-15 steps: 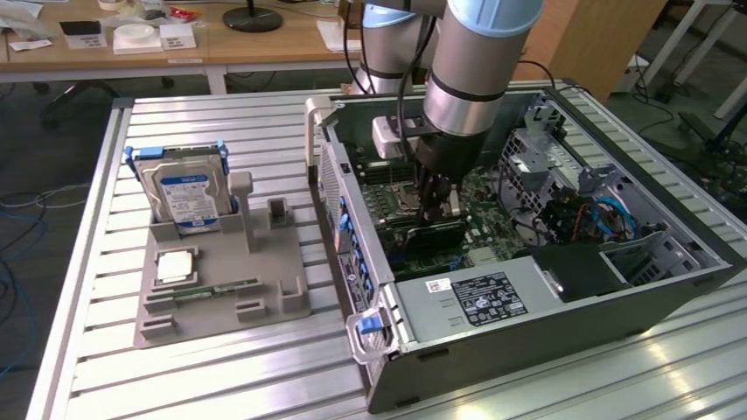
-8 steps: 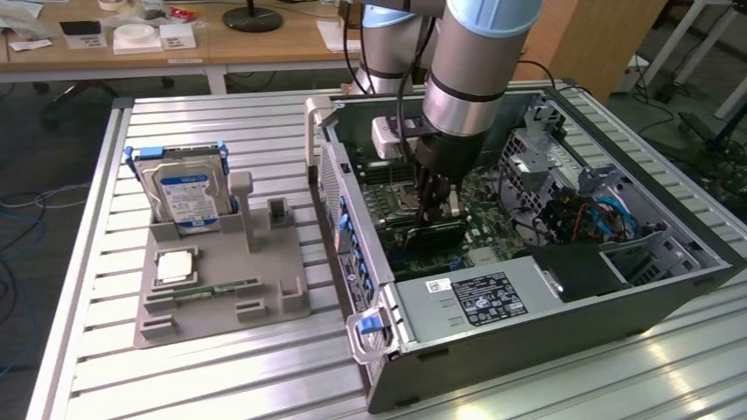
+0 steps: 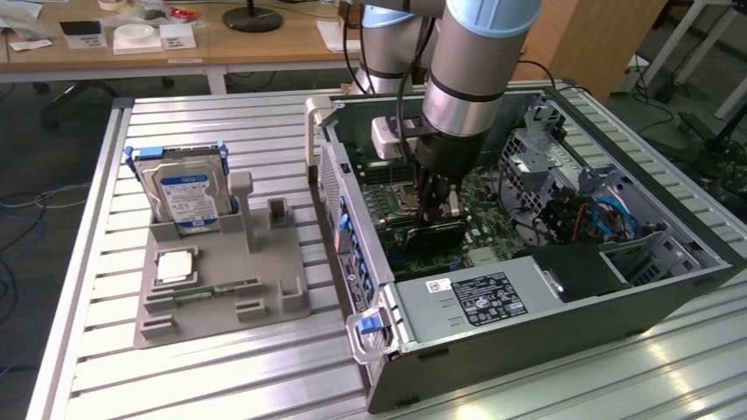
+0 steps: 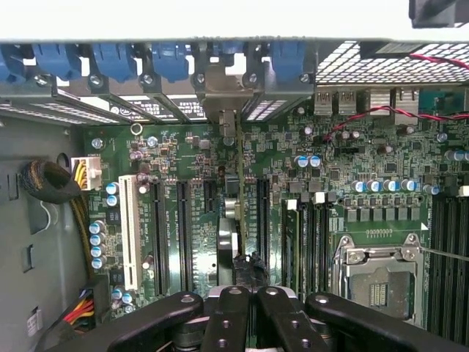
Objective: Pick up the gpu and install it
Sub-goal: 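Press down on the gpu until it lock into place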
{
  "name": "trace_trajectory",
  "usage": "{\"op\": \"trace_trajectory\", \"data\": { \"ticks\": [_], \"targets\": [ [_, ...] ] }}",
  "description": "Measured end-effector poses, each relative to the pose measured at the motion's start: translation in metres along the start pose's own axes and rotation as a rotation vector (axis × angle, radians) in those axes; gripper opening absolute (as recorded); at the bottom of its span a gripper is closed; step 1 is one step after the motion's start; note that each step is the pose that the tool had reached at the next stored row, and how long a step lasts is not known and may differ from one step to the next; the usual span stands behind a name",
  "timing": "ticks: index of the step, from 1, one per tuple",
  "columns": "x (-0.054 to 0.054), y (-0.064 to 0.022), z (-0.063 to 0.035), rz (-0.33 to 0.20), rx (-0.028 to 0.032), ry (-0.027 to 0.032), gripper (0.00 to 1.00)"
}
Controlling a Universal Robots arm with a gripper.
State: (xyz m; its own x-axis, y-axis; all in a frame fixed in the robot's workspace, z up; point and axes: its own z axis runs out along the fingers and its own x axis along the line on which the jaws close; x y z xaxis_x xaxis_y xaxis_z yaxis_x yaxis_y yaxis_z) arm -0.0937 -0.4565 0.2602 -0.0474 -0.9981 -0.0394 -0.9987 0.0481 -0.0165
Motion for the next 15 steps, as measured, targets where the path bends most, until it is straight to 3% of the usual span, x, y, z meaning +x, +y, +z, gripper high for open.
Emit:
{"op": "trace_trajectory", "data": {
  "ticks": [9, 15],
  "targets": [
    [0.0, 0.0, -0.0004, 0.0, 0.0005, -0.0015, 0.11],
    [-0.001, -0.0002, -0.0121, 0.0, 0.0003, -0.0006, 0.11]
  ]
}}
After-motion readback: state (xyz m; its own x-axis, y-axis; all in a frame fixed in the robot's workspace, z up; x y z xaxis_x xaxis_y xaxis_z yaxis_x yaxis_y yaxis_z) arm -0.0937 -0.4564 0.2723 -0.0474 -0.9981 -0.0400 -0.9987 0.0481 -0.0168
